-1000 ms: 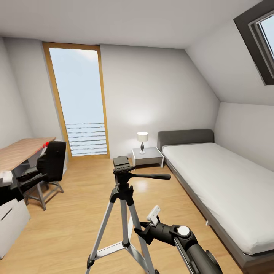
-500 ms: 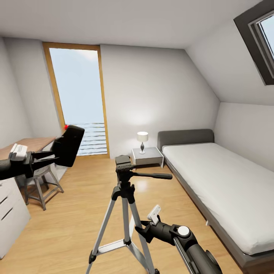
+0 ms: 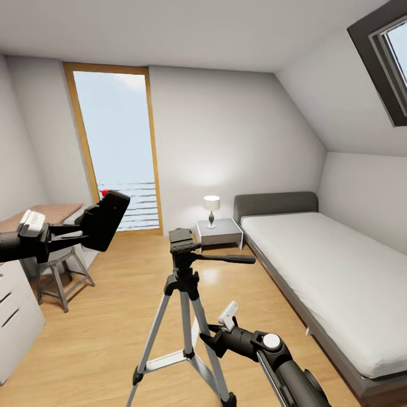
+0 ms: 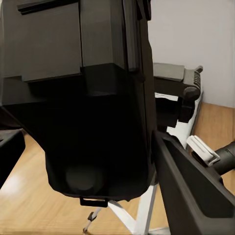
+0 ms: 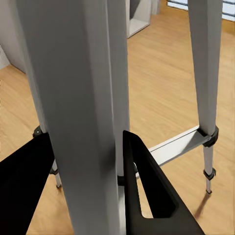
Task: Attach the digital camera to the camera tripod in the bedroom.
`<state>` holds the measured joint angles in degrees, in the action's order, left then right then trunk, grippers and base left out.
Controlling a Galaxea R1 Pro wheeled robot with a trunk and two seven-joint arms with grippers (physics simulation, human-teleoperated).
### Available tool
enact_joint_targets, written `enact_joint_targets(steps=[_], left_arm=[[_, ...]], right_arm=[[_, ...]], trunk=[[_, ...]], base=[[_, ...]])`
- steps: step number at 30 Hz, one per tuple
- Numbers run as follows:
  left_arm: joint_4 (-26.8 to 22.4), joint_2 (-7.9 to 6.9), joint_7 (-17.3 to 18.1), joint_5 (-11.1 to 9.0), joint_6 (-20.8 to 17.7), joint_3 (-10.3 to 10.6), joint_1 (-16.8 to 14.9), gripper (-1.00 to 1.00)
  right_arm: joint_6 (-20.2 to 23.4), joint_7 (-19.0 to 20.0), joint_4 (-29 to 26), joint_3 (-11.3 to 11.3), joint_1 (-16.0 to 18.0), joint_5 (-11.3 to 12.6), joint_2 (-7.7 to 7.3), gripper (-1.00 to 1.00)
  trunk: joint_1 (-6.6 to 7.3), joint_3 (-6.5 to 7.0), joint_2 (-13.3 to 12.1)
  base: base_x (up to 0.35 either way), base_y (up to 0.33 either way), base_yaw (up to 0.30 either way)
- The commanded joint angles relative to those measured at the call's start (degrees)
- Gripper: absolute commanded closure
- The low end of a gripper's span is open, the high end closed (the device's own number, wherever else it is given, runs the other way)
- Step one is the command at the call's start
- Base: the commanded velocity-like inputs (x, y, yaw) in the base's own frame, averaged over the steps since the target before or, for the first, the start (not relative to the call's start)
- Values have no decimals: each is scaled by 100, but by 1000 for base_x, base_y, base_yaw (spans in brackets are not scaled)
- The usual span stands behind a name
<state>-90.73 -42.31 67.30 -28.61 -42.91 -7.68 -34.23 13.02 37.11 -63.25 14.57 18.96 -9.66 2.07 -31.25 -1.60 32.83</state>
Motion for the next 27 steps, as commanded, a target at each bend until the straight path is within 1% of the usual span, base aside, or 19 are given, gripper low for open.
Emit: enact_joint_targets(steps=[1, 22, 27], left_arm=[[0, -2, 10, -21, -30, 0, -6, 100], [-8, -10, 8, -25, -29, -18, 10, 100], [26, 151, 38, 41, -120, -178, 96, 100]], right_arm=[[34, 32, -12, -7, 5, 2, 3, 100], [34, 33, -10, -7, 6, -32, 3, 100], [58, 29, -15, 11, -43, 5, 10, 100]], trunk=[[-3, -12, 12], [-3, -12, 12], [-3, -12, 12]], base=[[0, 0, 0], [0, 0, 0], [0, 0, 0]])
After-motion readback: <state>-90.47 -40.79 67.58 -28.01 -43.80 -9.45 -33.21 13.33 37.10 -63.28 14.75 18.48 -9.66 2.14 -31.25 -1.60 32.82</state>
